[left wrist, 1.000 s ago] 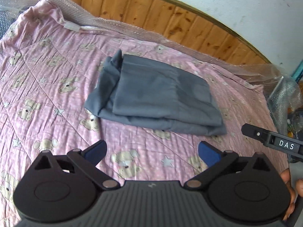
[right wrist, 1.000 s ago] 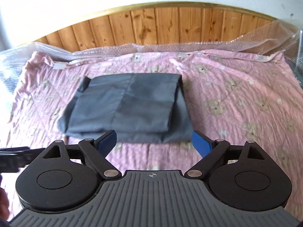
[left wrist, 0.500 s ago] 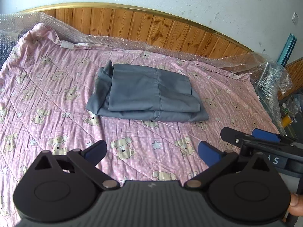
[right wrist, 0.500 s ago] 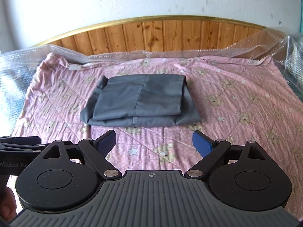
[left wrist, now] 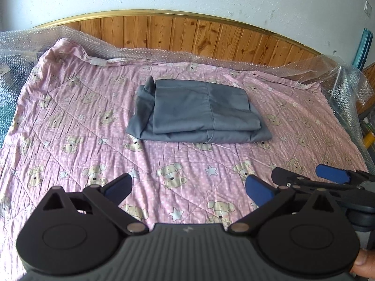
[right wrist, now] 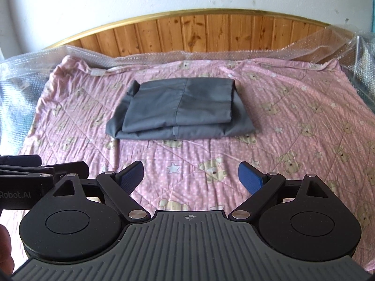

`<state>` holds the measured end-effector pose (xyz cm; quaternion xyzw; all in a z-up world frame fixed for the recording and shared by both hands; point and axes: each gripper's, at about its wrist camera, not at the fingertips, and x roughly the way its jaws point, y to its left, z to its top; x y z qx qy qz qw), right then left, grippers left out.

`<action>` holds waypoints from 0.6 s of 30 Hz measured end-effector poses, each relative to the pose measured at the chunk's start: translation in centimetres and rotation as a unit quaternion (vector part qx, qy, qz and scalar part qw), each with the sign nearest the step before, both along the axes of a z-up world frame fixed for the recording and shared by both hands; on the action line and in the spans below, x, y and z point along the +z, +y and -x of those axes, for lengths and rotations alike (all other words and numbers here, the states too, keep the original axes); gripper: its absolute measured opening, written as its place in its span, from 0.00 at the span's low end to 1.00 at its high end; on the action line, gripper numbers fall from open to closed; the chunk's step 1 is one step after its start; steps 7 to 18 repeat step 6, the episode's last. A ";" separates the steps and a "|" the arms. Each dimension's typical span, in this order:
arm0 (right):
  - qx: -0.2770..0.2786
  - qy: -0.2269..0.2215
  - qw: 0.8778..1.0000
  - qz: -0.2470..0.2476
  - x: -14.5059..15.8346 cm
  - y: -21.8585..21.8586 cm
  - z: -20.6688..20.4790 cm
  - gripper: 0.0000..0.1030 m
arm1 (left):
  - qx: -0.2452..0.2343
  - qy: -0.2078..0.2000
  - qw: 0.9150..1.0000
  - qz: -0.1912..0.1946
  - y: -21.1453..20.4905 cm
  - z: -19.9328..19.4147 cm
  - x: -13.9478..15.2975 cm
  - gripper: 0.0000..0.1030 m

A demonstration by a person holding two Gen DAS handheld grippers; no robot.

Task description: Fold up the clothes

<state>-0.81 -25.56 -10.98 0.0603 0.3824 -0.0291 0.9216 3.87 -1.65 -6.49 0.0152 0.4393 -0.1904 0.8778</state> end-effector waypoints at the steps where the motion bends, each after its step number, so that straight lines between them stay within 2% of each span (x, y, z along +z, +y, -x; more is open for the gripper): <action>1: 0.000 0.001 1.000 0.001 0.0 0.1 0.0 0.88 | 0.001 0.000 1.000 0.000 0.1 0.1 -0.1 1.00; 18: 0.003 0.003 1.000 0.002 -0.1 0.1 0.0 0.88 | 0.004 0.006 1.000 0.000 0.3 0.0 -0.4 1.00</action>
